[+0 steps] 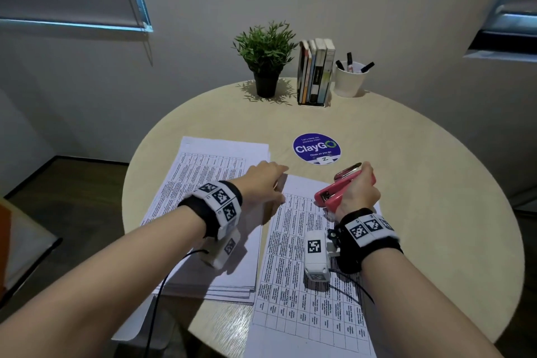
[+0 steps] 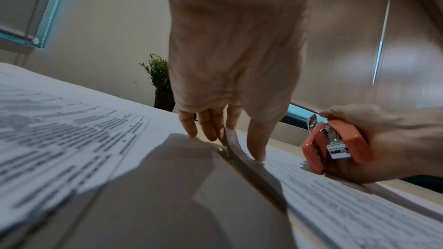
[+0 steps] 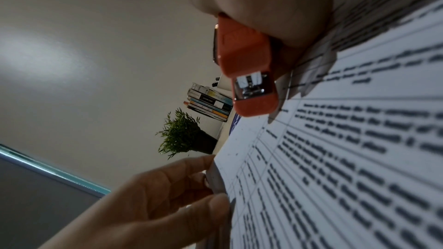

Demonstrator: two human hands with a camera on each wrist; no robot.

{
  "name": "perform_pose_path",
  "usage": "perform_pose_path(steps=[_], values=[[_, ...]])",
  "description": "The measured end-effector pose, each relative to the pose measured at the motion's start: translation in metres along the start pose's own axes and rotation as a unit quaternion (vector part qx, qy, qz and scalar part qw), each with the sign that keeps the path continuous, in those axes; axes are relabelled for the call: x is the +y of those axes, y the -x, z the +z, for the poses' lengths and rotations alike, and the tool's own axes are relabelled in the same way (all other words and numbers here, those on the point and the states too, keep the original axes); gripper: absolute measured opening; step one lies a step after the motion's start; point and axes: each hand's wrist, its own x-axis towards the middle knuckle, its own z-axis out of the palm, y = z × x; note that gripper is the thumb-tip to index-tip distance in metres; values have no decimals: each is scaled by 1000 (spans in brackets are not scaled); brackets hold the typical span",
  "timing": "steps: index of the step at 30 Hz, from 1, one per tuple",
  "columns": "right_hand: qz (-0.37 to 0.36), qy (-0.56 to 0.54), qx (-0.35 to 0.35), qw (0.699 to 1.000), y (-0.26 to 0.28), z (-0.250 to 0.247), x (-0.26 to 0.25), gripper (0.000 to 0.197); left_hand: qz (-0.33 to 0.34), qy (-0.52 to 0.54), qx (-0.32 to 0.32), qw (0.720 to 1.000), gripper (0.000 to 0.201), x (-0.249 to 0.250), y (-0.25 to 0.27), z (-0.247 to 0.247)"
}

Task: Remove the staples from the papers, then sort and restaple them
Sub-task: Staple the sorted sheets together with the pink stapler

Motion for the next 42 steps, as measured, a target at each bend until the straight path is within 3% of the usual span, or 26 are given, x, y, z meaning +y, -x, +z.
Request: perform_pose_path(steps=[3,6,8,18,24,27,31,37,42], values=[[-9,14,3,1000,1,-1,-1,53,3,27,32,999,37,4,-1,6],[-16,22,2,1000,-1,0,-1,52,5,80,66,995,45,6,1,4],[-17,21,1,1000,-3,0,-1,51,15,73,82,994,39,9,2,2],[-23,12,-11,1000,-14,0,1,47,-16,148,64,987,39,22,5,-1],[-24,29,-8,999,-13,-1,1,47,-73,341,35,937,20,21,6,0],[-25,23,-6,999,-13,-1,-1,48,-116,375,-19,920,8,18,6,2],[-20,-1,-42,999,-3,1,-10,51,-127,402,-15,907,11,17,12,7],[-220,-54,-99,969,9,26,-44,34,-93,409,24,908,13,21,17,7],[-239,5,-160,958,12,44,-34,37,-58,402,31,913,19,30,21,0]])
